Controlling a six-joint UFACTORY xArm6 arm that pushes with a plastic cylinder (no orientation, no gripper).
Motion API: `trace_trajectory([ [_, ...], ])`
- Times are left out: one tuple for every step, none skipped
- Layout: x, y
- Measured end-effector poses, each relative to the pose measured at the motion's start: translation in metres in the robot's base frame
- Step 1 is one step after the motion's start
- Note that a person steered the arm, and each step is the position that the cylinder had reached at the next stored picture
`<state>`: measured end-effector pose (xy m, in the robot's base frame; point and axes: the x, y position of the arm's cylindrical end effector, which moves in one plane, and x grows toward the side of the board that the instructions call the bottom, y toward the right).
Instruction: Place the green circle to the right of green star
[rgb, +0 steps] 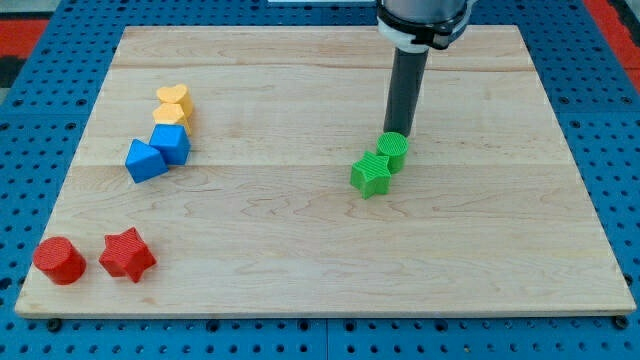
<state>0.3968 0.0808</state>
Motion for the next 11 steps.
trace_trajectory([
  [0.000, -0.043],
  [0.011, -0.056],
  [0.021, -0.036],
  [0.023, -0.029],
  [0.023, -0.027],
  [0.015, -0.029],
  [0.009, -0.013],
  [0.017, 0.015],
  [0.032, 0.021],
  [0.034, 0.018],
  [0.010, 0.017],
])
